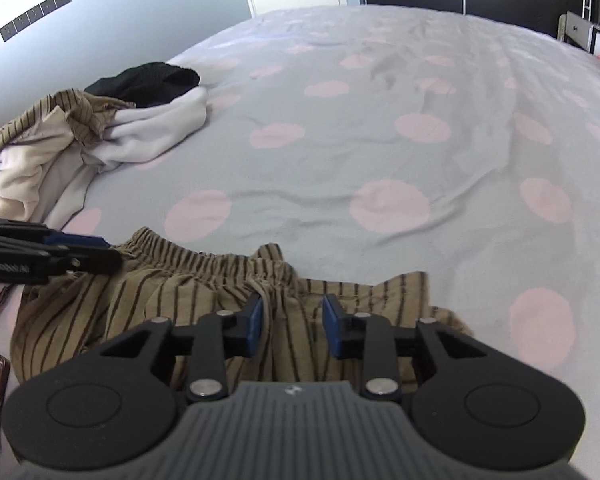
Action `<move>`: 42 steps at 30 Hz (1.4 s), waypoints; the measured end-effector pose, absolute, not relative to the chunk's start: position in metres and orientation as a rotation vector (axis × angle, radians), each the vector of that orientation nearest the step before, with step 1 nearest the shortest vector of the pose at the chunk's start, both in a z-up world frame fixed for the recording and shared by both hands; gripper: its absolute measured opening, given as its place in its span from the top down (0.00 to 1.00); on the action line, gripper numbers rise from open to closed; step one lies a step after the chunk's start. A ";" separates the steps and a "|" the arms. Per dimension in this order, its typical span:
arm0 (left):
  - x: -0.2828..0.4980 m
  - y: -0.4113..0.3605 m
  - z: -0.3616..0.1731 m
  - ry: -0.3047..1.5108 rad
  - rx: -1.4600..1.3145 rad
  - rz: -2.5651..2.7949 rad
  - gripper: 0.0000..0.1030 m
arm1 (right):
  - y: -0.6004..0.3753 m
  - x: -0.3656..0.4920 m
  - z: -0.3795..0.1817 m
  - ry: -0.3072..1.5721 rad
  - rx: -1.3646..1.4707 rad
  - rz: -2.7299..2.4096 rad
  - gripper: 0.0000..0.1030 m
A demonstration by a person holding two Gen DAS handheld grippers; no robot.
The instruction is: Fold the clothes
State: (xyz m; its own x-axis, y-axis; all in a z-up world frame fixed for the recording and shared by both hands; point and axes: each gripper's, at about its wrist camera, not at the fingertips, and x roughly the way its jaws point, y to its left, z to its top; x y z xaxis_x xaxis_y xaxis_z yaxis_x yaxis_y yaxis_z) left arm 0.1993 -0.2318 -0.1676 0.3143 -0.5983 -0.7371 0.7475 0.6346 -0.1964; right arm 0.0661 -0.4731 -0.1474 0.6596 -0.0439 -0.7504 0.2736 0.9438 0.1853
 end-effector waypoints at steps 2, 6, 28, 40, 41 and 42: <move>0.185 -0.223 -0.152 0.822 0.239 -0.860 0.51 | -0.473 0.051 -0.138 0.827 0.301 -0.195 0.64; 0.154 -0.203 -0.132 0.774 0.294 -0.871 0.55 | -0.464 0.012 -0.126 0.809 0.288 -0.225 0.64; 0.071 -0.191 -0.191 0.861 0.314 -0.830 0.88 | -0.415 -0.057 -0.174 0.852 0.348 -0.296 0.68; 0.101 -0.151 -0.150 0.880 0.217 -0.865 0.98 | -0.442 -0.068 -0.145 0.839 0.352 -0.367 0.97; 0.101 -0.151 -0.152 0.873 0.248 -0.862 0.98 | -0.444 -0.067 -0.146 0.846 0.345 -0.379 0.97; 0.100 -0.154 -0.155 0.866 0.298 -0.849 0.99 | -0.444 -0.067 -0.147 0.856 0.328 -0.396 0.99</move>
State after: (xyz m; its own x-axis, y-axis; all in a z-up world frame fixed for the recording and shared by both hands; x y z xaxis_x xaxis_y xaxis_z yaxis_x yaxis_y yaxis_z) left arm 0.1000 -0.1541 -0.1554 0.3553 -0.5320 -0.7686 0.7584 0.6447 -0.0958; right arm -0.0667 -0.4438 -0.1474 0.5905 -0.2043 -0.7807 0.4630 0.8781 0.1204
